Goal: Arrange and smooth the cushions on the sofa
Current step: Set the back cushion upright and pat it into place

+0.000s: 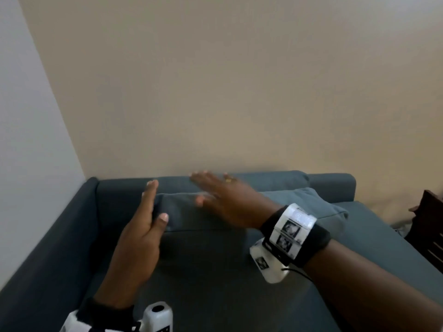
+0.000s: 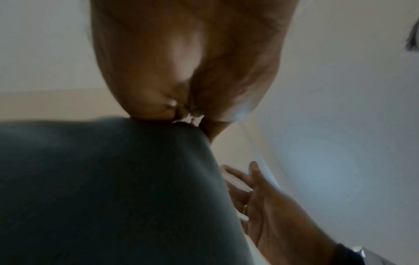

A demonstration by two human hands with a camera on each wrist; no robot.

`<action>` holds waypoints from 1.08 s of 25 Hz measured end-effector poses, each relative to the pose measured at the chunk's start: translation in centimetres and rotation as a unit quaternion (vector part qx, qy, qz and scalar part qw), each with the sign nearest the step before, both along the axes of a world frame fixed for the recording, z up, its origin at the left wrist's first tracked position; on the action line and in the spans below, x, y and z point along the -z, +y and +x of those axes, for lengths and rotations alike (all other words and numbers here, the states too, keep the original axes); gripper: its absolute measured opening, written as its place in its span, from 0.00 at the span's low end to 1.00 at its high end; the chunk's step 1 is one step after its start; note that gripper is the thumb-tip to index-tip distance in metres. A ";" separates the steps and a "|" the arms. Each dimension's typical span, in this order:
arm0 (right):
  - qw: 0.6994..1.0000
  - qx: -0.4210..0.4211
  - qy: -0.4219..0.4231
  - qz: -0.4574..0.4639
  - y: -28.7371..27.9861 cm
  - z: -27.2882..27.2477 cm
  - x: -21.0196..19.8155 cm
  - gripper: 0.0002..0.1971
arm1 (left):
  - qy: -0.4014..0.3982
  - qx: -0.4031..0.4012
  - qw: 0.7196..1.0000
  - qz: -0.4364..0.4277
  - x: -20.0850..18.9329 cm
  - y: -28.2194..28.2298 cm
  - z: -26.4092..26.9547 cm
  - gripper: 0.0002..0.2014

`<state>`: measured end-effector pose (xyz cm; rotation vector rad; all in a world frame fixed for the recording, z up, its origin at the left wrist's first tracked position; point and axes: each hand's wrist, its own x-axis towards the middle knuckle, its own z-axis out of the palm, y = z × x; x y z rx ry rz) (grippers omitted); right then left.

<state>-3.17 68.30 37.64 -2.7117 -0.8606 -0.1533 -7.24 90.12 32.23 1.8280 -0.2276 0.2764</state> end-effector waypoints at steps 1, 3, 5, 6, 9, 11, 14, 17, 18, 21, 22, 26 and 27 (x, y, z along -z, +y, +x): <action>0.987 0.047 -0.065 0.142 -0.2 0.0 -1.2 0.31 | 0.001 -0.034 0.999 -0.010 -0.1 -0.1 0.2 0.28; 0.980 0.071 -0.078 0.168 1.0 0.3 -1.9 0.33 | 0.046 -0.078 0.996 -0.002 0.0 -0.4 0.8 0.42; 0.995 -0.040 -0.004 -0.091 1.8 0.4 0.3 0.37 | 0.104 -0.071 0.990 -0.066 0.9 -0.3 1.3 0.58; 0.994 -0.058 0.016 -0.091 1.6 0.9 0.1 0.37 | 0.116 -0.049 0.986 -0.114 1.2 0.1 1.7 0.55; 0.958 0.045 -0.101 0.265 1.6 0.6 -3.3 0.33 | 0.118 -0.014 0.974 -0.194 1.6 0.6 1.9 0.41; 0.984 -0.049 -0.104 0.137 4.0 -0.4 -2.0 0.36 | 0.121 0.011 0.968 -0.220 1.7 0.7 1.5 0.49; 0.988 -0.123 -0.085 -0.046 5.1 -0.8 -0.2 0.37 | 0.110 0.029 0.965 -0.237 1.9 0.6 1.7 0.57; 0.942 0.049 -0.115 0.311 2.9 -0.2 -2.6 0.31 | 0.087 0.008 0.974 -0.207 2.2 1.3 2.2 0.53; 0.969 0.060 -0.108 0.215 3.2 -1.1 -2.2 0.34 | 0.076 0.005 0.980 -0.184 2.2 1.3 2.1 0.53; 0.991 -0.006 -0.029 -0.129 5.0 -3.0 2.8 0.43 | 0.037 0.010 0.995 -0.089 2.1 1.1 1.3 0.51; 0.995 0.013 -0.023 -0.095 4.5 -3.1 2.2 0.40 | 0.018 0.010 0.997 -0.075 2.2 1.0 1.4 0.48; 0.989 0.084 -0.112 0.049 3.6 -2.6 -0.6 0.29 | -0.013 0.023 0.999 -0.041 1.8 0.3 1.6 0.31; 0.992 0.076 -0.099 0.005 3.8 -2.6 0.1 0.28 | -0.011 0.026 0.999 -0.021 1.8 -0.1 1.5 0.26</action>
